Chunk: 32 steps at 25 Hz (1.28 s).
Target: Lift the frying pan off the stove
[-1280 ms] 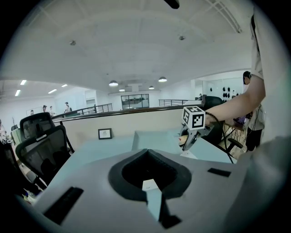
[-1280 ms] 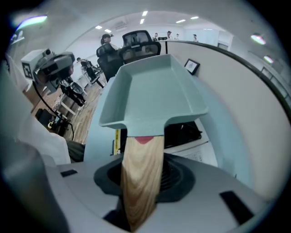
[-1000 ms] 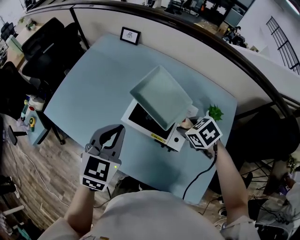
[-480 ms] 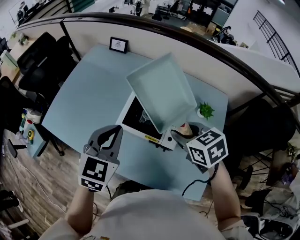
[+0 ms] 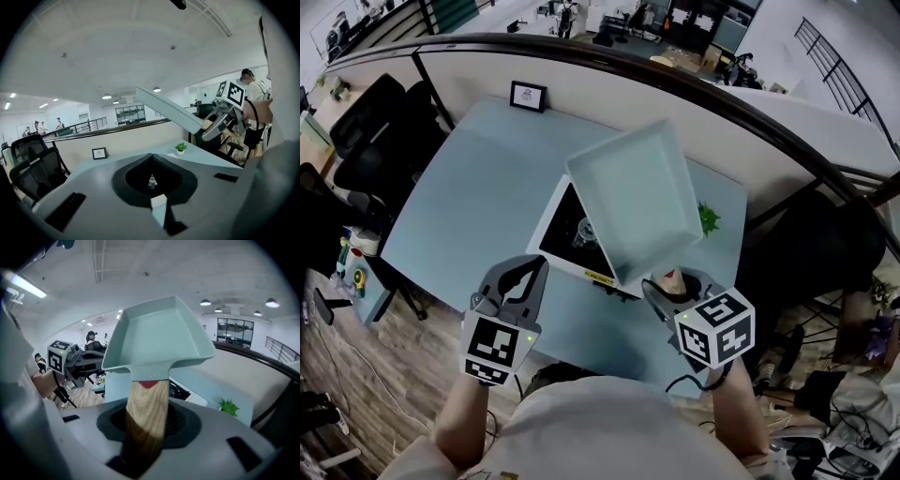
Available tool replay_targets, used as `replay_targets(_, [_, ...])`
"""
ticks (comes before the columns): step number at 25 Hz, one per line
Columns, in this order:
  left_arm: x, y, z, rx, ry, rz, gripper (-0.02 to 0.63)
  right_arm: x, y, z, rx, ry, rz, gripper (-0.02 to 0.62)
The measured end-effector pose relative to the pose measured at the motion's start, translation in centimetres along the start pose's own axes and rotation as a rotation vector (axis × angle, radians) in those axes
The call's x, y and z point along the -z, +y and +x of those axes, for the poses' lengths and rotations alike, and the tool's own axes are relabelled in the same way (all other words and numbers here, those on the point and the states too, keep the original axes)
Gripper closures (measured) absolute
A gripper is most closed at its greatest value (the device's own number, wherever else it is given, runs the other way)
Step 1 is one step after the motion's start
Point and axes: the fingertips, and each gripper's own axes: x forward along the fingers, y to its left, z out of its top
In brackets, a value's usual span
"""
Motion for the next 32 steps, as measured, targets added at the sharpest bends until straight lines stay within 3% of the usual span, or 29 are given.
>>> replay_targets(15, [2.3, -1.2, -0.1, 0.048, 0.045, 0.001, 0.606, 7.7, 0.2, 1.7, 0.029, 0.107, 0.123, 0.451])
replay_targets(32, [2.0, -1.1, -0.4, 0.045, 0.042, 0.006, 0.606, 8.5, 0.7, 2.0, 0.01, 0.129, 0.14, 0.451])
